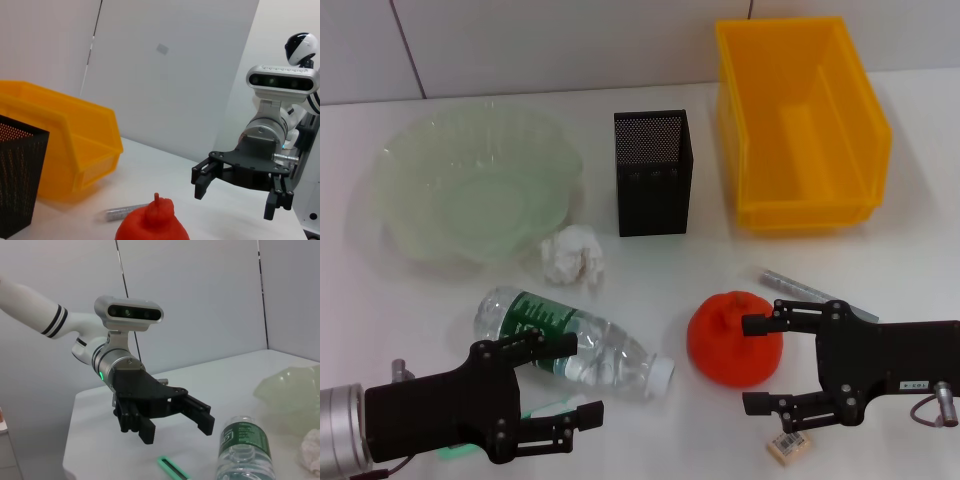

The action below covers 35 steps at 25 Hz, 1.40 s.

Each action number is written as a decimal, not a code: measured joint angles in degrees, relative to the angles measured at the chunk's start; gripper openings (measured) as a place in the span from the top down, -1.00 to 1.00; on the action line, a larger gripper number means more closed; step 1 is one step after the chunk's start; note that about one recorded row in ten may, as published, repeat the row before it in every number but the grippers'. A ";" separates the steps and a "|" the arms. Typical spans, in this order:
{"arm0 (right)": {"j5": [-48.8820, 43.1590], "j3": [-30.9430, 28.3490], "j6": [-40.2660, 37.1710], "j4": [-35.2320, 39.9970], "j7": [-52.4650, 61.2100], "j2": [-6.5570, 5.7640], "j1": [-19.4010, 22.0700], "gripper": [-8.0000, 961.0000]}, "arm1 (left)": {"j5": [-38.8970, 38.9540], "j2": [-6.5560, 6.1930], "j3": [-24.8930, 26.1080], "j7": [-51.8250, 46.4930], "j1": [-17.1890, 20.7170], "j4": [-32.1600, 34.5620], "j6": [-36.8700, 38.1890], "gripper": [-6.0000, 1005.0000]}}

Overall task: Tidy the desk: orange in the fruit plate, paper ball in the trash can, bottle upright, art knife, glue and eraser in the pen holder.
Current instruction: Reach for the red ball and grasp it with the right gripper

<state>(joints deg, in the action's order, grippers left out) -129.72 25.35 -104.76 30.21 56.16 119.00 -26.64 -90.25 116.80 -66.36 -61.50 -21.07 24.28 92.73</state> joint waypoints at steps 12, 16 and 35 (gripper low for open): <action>0.00 -0.24 0.66 -0.07 0.00 0.00 0.19 -0.73 | -0.20 0.00 0.05 0.14 -0.02 0.07 0.09 -0.71; 0.00 -0.33 0.73 -0.06 0.00 0.00 0.19 -0.72 | -0.10 0.00 0.09 0.32 -0.02 0.07 0.09 -0.71; 3.10 -1.78 10.18 -1.54 -2.24 0.07 0.94 -0.69 | 0.17 0.36 2.38 1.51 0.72 2.50 0.64 -0.71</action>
<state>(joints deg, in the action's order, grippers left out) -126.62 23.57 -94.57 28.67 53.91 119.08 -25.70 -90.09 117.16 -63.98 -59.99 -20.35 26.78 93.37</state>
